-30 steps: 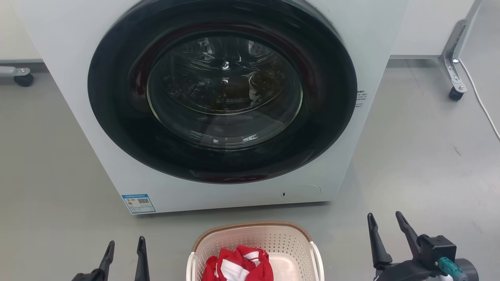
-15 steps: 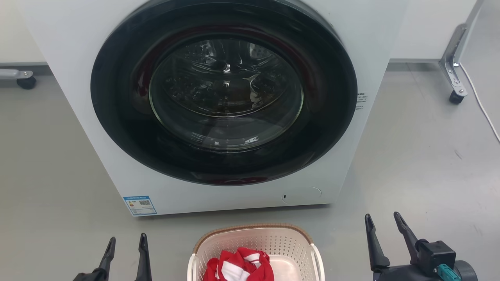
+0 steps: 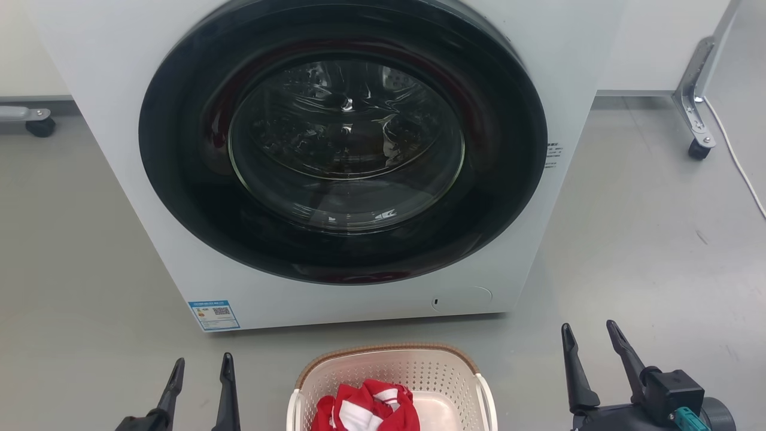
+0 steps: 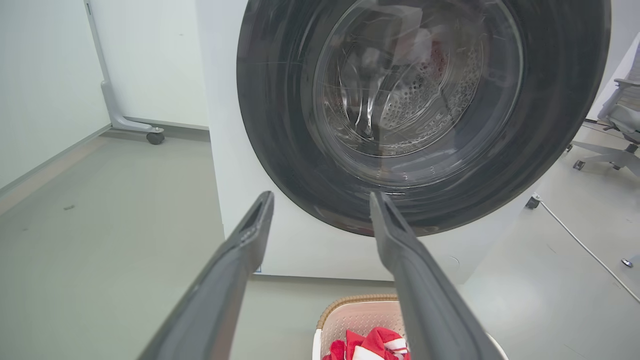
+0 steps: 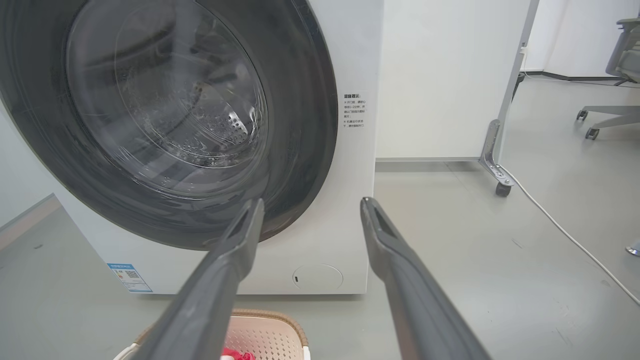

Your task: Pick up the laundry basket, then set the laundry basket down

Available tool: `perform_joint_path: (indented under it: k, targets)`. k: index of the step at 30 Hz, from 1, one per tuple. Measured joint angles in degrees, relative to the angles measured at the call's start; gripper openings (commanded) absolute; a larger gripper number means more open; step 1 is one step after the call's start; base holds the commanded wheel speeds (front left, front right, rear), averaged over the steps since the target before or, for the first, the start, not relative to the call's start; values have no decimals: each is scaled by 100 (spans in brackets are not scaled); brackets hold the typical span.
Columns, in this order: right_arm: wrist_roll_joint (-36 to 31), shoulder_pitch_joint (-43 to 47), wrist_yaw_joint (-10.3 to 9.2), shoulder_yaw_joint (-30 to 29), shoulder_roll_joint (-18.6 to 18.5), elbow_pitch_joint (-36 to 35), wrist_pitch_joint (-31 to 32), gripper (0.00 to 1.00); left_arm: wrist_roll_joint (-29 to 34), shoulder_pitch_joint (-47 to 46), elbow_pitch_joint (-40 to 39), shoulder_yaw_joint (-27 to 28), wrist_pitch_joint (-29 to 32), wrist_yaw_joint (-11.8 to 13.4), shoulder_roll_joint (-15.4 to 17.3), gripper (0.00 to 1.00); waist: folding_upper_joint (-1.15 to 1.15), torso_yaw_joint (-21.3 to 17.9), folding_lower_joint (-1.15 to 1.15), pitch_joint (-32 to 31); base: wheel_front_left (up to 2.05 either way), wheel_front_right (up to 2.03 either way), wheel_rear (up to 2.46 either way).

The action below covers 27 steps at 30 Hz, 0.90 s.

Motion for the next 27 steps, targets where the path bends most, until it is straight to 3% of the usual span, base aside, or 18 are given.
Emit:
perform_joint_path:
  k: [21,22,27]
  targets:
    - [-85,45,0,-84,40,-126,9,100,1,14,-289,-51,296,0,26,100,0,-6,0,29,0,0,0]
    - [-100,45,0,-85,41,-130,10,0,1,15,-297,-52,303,0,27,0,0,-6,0,29,0,0,0]
    - [-98,219,8,-35,100,122,18,0,-35,83,-30,-90,303,-8,-37,0,0,-6,0,30,0,0,0]
